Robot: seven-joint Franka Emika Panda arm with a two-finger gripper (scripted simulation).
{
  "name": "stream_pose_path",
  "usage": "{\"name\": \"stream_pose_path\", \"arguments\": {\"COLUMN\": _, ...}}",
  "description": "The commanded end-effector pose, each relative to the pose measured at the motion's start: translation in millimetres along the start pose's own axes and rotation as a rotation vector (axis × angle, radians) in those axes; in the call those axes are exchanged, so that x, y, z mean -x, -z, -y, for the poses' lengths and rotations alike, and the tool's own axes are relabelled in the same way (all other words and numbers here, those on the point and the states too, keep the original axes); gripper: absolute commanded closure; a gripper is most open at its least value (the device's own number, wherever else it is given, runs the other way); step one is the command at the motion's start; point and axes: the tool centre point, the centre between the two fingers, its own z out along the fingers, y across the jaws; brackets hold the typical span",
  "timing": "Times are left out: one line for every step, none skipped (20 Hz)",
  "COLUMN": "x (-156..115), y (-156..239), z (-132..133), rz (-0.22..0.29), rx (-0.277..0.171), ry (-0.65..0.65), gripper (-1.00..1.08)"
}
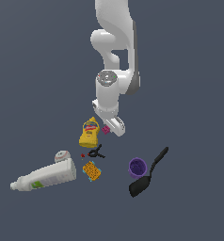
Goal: Pick up a designated object from a clutter of objects.
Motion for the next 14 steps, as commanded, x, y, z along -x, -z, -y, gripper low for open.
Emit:
{"name": "stream_pose_path", "arguments": {"x": 4, "y": 20, "z": 3, "rz": 0.0, "rx": 0.001, "ry": 0.0, "gripper": 1.08}}
{"name": "stream_pose_path", "arguments": {"x": 6, "y": 29, "z": 4, "rz": 0.0, "rx": 0.001, "ry": 0.0, "gripper": 1.08}}
{"name": "stream_pose_path", "arguments": {"x": 8, "y": 38, "z": 5, "rz": 0.0, "rx": 0.001, "ry": 0.001, "gripper": 1.08}}
{"name": "stream_pose_path", "arguments": {"x": 10, "y": 48, "z": 6, "rz": 0.0, "rx": 0.001, "ry": 0.001, "gripper": 1.08}}
{"name": "stream_pose_path", "arguments": {"x": 12, "y": 58, "z": 7, "rz": -0.001, "rx": 0.002, "ry": 0.001, "gripper": 1.08}}
{"name": "stream_pose_path", "arguments": {"x": 13, "y": 67, "z": 8, "rz": -0.001, "rx": 0.002, "ry": 0.001, "gripper": 1.08}}
{"name": "stream_pose_path", "arguments": {"x": 15, "y": 77, "z": 10, "rz": -0.001, "rx": 0.003, "ry": 0.002, "gripper": 1.08}}
{"name": "stream_pose_path", "arguments": {"x": 17, "y": 86, "z": 11, "rz": -0.001, "rx": 0.003, "ry": 0.002, "gripper": 1.08}}
{"name": "stream_pose_path", "arguments": {"x": 19, "y": 95, "z": 12, "rz": -0.001, "rx": 0.004, "ry": 0.002, "gripper": 1.08}}
{"name": "stream_pose_path", "arguments": {"x": 21, "y": 105, "z": 13, "rz": -0.001, "rx": 0.004, "ry": 0.002, "gripper": 1.08}}
{"name": "stream_pose_path", "arguments": {"x": 23, "y": 114, "z": 15, "rz": -0.001, "rx": 0.004, "ry": 0.003, "gripper": 1.08}}
{"name": "stream_pose_path", "arguments": {"x": 25, "y": 123, "z": 16, "rz": -0.001, "rx": 0.004, "ry": 0.003, "gripper": 1.08}}
{"name": "stream_pose_path", "arguments": {"x": 26, "y": 132, "z": 17, "rz": -0.001, "rx": 0.005, "ry": 0.003, "gripper": 1.08}}
{"name": "stream_pose_path", "arguments": {"x": 28, "y": 142, "z": 18, "rz": -0.001, "rx": 0.005, "ry": 0.004, "gripper": 1.08}}
